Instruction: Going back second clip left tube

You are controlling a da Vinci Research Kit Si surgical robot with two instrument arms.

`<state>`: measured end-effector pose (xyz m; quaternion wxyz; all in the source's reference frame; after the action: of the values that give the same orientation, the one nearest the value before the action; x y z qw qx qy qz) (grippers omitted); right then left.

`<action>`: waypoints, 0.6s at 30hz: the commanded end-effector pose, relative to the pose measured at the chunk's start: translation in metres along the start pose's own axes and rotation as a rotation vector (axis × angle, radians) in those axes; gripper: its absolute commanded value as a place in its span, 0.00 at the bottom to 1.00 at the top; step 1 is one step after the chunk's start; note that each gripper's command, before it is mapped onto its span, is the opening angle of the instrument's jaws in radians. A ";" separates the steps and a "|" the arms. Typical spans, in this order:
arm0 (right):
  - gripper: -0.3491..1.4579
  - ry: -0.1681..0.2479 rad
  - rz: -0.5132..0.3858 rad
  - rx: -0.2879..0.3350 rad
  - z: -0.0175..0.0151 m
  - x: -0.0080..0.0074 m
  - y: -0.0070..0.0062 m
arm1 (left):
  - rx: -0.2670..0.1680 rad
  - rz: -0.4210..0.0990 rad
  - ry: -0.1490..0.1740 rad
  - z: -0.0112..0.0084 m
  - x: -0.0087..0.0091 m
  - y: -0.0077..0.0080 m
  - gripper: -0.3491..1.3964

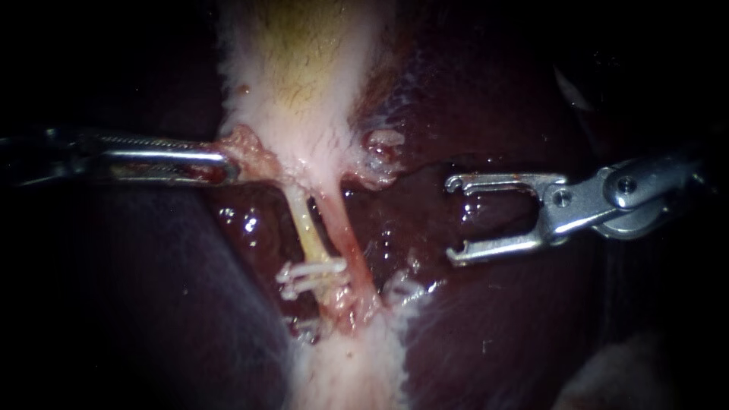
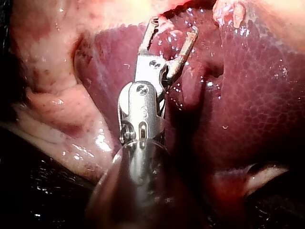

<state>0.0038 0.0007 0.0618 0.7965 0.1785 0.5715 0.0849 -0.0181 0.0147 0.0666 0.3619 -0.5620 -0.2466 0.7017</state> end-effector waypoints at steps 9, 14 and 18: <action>0.47 -0.001 -0.001 0.000 0.0000 -0.0001 -0.0001 | 0.004 0.005 -0.001 0.0010 0.0001 -0.0007 0.00; 0.47 -0.001 -0.001 0.000 -0.0001 -0.0002 -0.0001 | 0.009 0.012 -0.003 0.0021 -0.0002 -0.0017 0.00; 0.47 -0.001 -0.001 0.000 -0.0001 -0.0002 -0.0001 | 0.014 0.015 -0.008 0.0031 -0.0006 -0.0023 0.00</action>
<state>0.0036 0.0005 0.0618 0.7967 0.1784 0.5713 0.0841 -0.0206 0.0158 0.0697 0.3590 -0.5591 -0.2385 0.7083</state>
